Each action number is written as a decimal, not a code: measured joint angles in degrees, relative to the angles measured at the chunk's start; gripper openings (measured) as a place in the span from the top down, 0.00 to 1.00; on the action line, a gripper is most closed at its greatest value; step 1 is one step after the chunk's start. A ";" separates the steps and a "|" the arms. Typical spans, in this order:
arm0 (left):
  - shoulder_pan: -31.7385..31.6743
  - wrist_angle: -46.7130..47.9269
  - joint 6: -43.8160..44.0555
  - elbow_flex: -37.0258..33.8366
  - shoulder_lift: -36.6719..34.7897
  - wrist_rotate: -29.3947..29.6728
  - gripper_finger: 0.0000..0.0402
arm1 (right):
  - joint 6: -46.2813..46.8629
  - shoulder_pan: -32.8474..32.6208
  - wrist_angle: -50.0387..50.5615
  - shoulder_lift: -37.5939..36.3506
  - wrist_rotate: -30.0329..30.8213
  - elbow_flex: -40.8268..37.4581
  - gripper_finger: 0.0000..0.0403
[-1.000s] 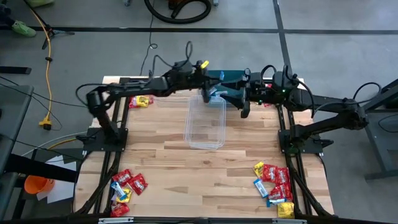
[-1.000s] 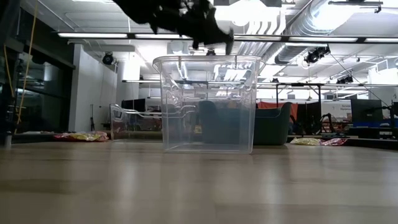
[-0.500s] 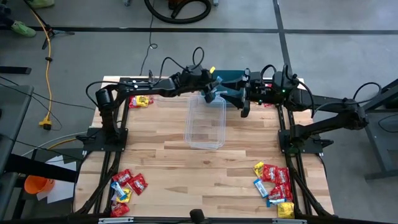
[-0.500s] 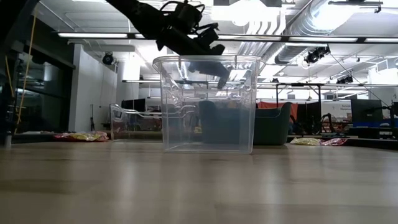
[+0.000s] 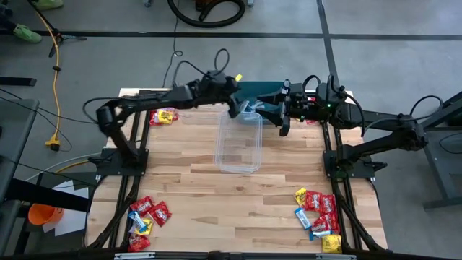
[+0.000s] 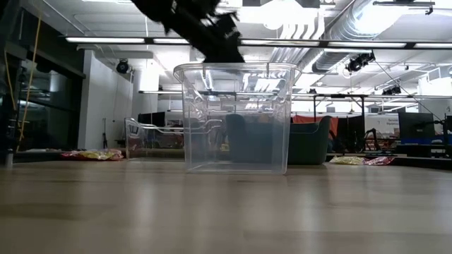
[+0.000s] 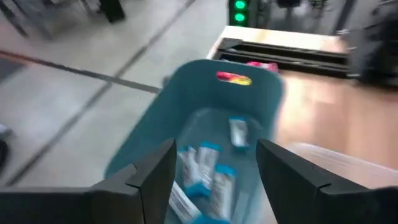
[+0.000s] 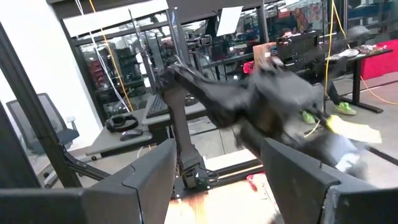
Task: Sort candy
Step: Put the white chocolate into the blue bin
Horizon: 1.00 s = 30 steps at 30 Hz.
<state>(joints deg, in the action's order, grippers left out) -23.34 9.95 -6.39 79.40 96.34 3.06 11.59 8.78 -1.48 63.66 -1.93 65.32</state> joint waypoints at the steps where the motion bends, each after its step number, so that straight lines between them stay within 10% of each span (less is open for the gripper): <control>1: 0.07 3.51 0.93 0.01 -2.04 -1.25 0.48 | -0.07 0.18 0.05 0.00 -0.01 0.00 0.43; 12: 12.13 19.49 8.76 -6.61 -26.32 -10.59 0.47 | -3.08 0.24 0.47 0.00 0.01 0.00 0.43; 22: 34.93 0.21 22.64 -25.16 -42.14 16.59 0.47 | -1.06 0.20 0.72 0.24 -3.10 0.00 0.43; 30: 38.32 -10.74 14.80 -30.26 -42.61 26.21 0.47 | 1.62 0.20 0.09 0.42 -6.16 0.00 0.43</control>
<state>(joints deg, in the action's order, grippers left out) 14.98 -0.78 8.41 49.15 53.74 29.28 13.22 8.97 -1.39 64.07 -8.09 65.32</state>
